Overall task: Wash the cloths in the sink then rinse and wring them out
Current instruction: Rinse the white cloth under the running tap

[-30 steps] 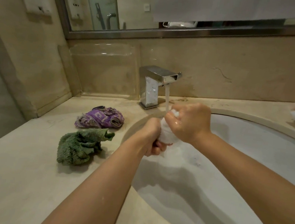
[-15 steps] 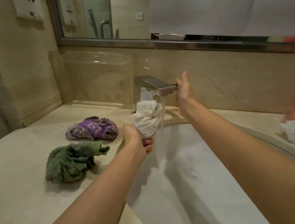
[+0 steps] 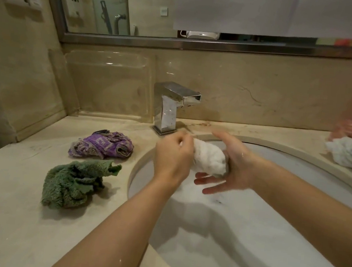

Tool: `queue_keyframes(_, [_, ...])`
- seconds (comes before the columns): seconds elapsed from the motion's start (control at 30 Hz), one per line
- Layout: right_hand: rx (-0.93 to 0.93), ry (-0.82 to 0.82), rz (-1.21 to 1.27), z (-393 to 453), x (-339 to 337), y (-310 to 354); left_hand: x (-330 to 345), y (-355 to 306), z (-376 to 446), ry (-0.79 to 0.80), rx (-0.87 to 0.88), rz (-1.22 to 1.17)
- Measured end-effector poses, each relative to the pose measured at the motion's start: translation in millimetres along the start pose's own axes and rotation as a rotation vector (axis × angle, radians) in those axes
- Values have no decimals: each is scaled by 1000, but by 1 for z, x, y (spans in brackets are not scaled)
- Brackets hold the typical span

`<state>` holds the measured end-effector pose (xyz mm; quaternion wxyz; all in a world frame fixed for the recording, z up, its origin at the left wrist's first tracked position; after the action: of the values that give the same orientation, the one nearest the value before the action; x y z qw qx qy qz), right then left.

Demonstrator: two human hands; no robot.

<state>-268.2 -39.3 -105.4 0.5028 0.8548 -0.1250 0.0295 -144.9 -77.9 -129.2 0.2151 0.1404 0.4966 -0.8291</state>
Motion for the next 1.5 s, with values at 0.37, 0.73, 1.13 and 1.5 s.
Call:
queue_keyframes(0.37, [-581,-472,-215,-2,-5,-37,9,-15,-20,147,114,315])
queue_keyframes(0.73, [-913,-399,-757,-16,-16,-26,1,-22,-31,752,-513,-24])
queue_keyframes(1.13, [-816,-335,-969,-28,-40,-26,16,-31,-44,680,-265,105])
queue_keyframes(1.5, [-620,-144,-738,-85,-133,-37,48,-63,-80,796,342,91])
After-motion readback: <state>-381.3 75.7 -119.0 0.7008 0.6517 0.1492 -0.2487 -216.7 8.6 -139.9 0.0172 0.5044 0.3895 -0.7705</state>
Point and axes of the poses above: each hand's wrist, its own z-axis towards the middle knuckle, its own x-axis out of the palm, y = z × x, the point moved 1 cm from there along z, towards the middle knuckle, and after that the axes turned 14 degrees about z, right-handed, at the moved point
